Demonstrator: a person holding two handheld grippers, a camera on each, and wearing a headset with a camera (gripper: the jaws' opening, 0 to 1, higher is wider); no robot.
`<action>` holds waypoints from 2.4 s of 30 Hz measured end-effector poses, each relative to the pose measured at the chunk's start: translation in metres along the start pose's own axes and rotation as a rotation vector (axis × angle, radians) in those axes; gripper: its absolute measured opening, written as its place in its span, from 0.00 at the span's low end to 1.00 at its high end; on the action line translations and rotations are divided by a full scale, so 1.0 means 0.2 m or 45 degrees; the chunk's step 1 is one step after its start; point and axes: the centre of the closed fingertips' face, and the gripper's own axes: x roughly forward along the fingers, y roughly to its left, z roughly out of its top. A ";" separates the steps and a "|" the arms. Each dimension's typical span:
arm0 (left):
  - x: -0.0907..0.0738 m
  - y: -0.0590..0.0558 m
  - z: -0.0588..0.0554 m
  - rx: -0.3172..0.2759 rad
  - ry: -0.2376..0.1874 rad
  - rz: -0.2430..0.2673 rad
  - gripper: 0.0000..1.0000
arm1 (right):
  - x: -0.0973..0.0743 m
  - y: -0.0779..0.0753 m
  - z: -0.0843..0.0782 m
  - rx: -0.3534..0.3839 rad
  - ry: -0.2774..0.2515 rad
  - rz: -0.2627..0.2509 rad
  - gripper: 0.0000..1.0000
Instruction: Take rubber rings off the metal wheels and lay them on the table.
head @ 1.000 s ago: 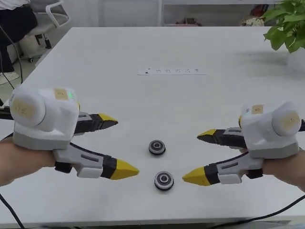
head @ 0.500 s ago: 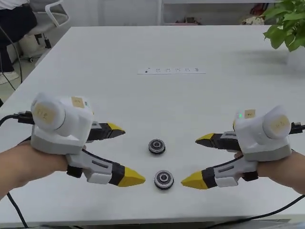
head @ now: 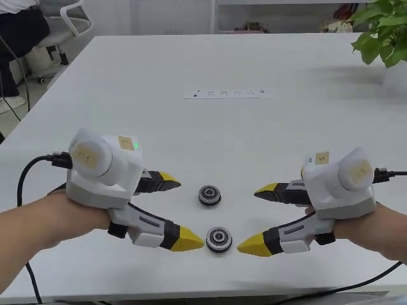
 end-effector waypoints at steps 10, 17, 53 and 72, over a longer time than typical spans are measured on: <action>0.07 -0.01 -0.04 0.026 0.032 -0.038 0.66 | 0.05 0.02 -0.03 -0.028 0.031 0.032 0.64; 0.12 -0.03 -0.05 0.046 0.044 -0.060 0.54 | 0.09 0.04 -0.05 -0.035 0.042 0.060 0.58; 0.30 -0.10 -0.15 0.063 0.145 -0.118 0.26 | 0.15 0.08 -0.09 -0.042 0.068 0.118 0.51; 0.32 -0.10 -0.15 0.146 0.142 -0.066 0.16 | 0.17 0.09 -0.10 -0.025 0.065 0.137 0.47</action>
